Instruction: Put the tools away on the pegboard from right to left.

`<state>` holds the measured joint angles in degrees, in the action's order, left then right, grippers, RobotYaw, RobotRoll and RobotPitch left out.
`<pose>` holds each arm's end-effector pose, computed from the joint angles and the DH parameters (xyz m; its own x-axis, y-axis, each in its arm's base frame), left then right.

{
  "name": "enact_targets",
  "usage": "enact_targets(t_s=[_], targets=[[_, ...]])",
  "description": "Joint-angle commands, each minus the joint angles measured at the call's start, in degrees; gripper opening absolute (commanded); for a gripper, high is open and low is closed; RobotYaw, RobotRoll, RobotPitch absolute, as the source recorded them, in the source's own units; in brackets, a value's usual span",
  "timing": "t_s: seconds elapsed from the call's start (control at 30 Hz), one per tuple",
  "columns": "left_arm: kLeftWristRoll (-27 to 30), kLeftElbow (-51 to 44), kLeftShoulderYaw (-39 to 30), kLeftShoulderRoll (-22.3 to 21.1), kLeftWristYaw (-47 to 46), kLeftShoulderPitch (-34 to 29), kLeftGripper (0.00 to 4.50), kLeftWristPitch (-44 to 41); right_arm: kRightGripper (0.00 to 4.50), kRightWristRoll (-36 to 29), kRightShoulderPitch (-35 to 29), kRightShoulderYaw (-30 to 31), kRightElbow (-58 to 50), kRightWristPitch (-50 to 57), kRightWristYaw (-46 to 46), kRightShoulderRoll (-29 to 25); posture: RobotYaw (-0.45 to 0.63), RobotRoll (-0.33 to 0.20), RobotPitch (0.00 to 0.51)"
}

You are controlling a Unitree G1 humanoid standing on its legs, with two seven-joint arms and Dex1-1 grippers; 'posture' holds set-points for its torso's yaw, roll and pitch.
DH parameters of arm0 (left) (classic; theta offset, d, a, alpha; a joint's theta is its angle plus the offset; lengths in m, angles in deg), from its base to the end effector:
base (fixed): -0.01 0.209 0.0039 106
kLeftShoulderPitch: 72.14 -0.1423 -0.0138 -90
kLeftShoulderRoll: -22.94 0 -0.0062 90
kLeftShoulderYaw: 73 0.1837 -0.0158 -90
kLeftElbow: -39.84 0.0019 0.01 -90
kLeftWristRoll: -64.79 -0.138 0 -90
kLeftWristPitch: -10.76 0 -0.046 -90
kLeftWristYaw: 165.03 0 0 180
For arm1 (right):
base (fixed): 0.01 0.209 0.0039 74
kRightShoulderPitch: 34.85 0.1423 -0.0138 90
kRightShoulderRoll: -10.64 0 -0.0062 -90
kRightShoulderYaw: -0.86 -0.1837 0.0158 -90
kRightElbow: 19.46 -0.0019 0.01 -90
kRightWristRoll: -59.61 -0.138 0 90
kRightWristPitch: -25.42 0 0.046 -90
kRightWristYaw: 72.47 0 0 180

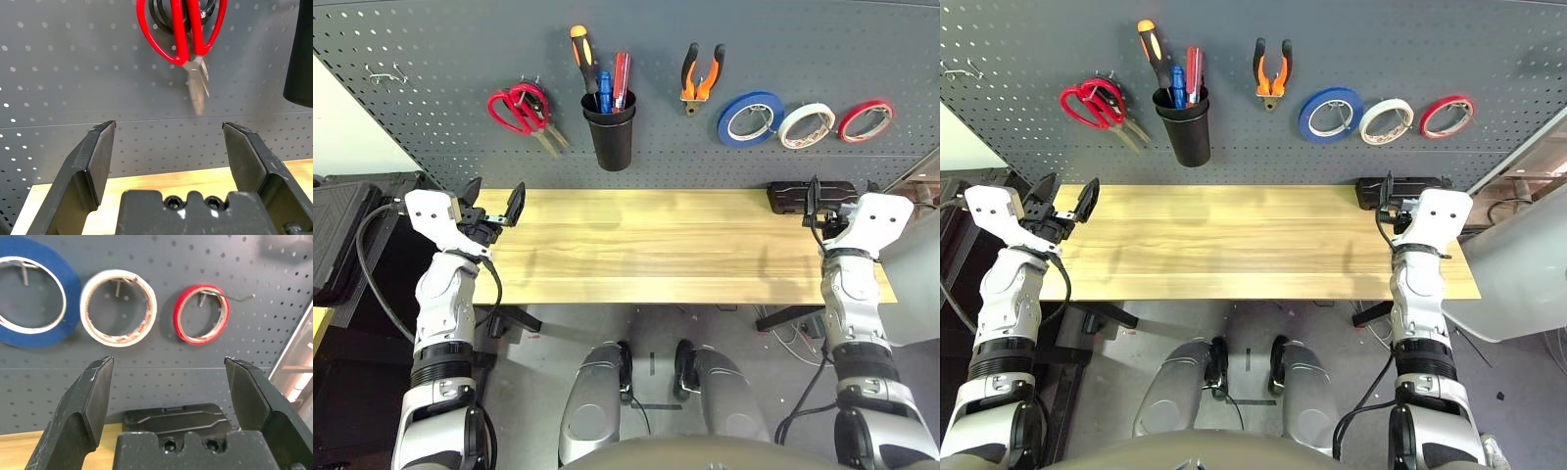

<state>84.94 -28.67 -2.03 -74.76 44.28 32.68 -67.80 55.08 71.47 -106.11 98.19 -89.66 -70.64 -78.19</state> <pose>0.2370 0.2928 0.0837 0.9677 -0.1411 0.2091 0.1317 0.9896 0.0584 0.2445 -0.2503 0.0573 0.9122 -0.2808 0.2983 0.3169 0.9451 -0.0796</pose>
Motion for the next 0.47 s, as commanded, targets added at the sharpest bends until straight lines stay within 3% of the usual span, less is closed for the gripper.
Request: enact_targets(t_s=[0.03, 0.47], targets=[[0.0, 0.5, 0.0, 0.6, -0.3, 0.1, 4.46, -0.1, 4.5, -0.9, 0.8, -1.0, 2.3, -0.9, -0.1, -0.7, 0.13, 0.0, 0.139], [0.0, -0.8, 0.3, 1.2, -1.7, 1.0, 4.46, -0.8, 4.5, -1.1, 1.6, -1.0, 3.9, -1.5, 0.6, -1.0, 0.14, 0.0, 0.138]])
